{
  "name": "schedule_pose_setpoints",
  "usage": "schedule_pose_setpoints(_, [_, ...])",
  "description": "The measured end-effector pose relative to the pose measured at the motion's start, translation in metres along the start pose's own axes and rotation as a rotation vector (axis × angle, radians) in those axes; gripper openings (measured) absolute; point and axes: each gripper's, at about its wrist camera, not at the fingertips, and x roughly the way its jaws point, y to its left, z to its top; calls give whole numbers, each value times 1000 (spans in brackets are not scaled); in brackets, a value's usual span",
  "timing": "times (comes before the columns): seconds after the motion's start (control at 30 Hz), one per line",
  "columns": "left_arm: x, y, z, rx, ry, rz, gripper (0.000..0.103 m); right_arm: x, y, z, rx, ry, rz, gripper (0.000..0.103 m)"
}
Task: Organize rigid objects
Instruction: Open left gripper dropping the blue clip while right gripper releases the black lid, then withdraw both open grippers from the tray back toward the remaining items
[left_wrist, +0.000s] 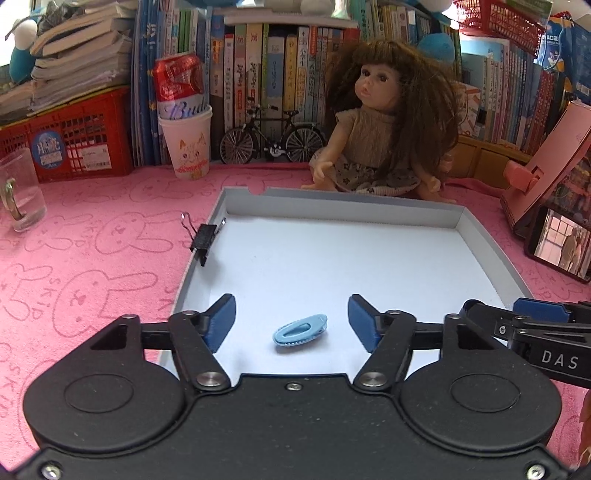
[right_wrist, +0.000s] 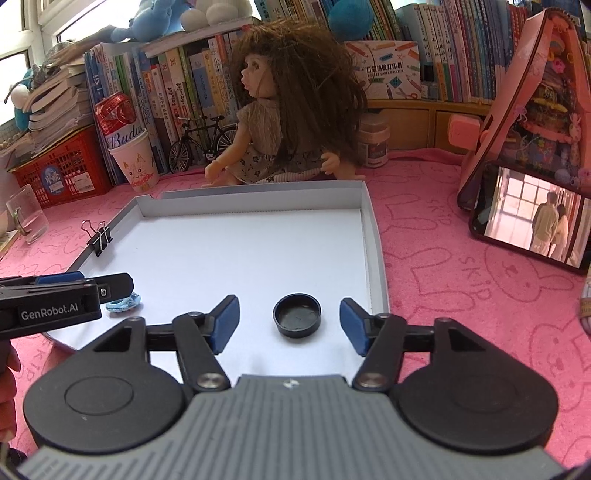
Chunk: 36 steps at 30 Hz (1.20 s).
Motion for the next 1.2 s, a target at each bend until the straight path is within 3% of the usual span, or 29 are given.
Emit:
schedule_pose_setpoints(0.07, [-6, 1, 0, 4, -17, 2, 77, -6, 0, -1, -5, -9, -3, 80])
schedule_pose_setpoints(0.23, [-21, 4, -2, 13, -34, -2, 81, -20, -1, -3, -17, -37, -2, 87])
schedule_pose_setpoints(1.2, [-94, 16, -39, 51, -104, -96, 85, -78, 0, -30, -71, -145, 16, 93])
